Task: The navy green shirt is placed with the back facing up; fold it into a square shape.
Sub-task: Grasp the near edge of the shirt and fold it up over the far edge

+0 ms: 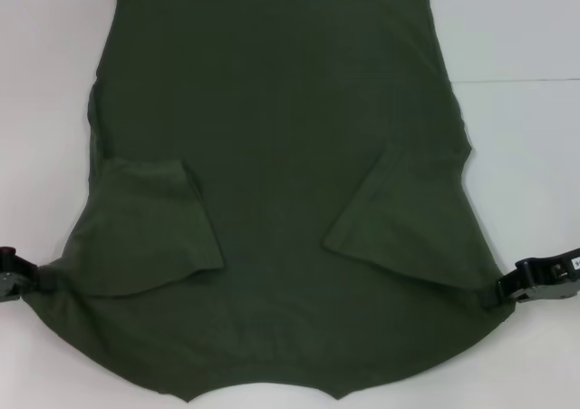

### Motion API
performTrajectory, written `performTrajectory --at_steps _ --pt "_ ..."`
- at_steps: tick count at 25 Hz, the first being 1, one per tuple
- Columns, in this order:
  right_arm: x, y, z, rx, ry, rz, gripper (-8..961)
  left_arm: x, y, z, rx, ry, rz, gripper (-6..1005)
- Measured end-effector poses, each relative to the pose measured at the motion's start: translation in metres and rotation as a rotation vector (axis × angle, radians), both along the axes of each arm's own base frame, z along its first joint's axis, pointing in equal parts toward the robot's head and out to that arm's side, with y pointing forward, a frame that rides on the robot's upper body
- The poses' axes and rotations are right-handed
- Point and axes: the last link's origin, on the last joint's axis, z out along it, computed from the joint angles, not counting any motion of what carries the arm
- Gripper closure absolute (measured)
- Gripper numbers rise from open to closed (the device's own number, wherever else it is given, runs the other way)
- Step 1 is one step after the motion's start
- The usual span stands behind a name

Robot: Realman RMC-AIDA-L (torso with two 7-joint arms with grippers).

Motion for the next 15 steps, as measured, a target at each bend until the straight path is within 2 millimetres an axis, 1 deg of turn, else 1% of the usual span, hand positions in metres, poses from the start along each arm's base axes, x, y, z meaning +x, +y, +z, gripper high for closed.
performTrajectory --at_steps 4,6,10,15 --pt "0.001 -0.004 0.008 -0.015 0.015 0.025 928 0.001 -0.005 0.005 -0.009 -0.031 -0.006 986" --pt "0.002 -0.006 0.014 -0.016 0.027 0.038 928 0.002 -0.011 0.008 -0.022 -0.055 -0.007 986" --pt "0.005 -0.012 0.030 -0.001 0.062 0.072 928 0.004 -0.017 0.011 -0.041 -0.081 -0.020 986" --pt "0.015 -0.025 0.049 0.010 0.076 0.109 927 0.010 -0.030 0.018 -0.100 -0.124 -0.058 986"
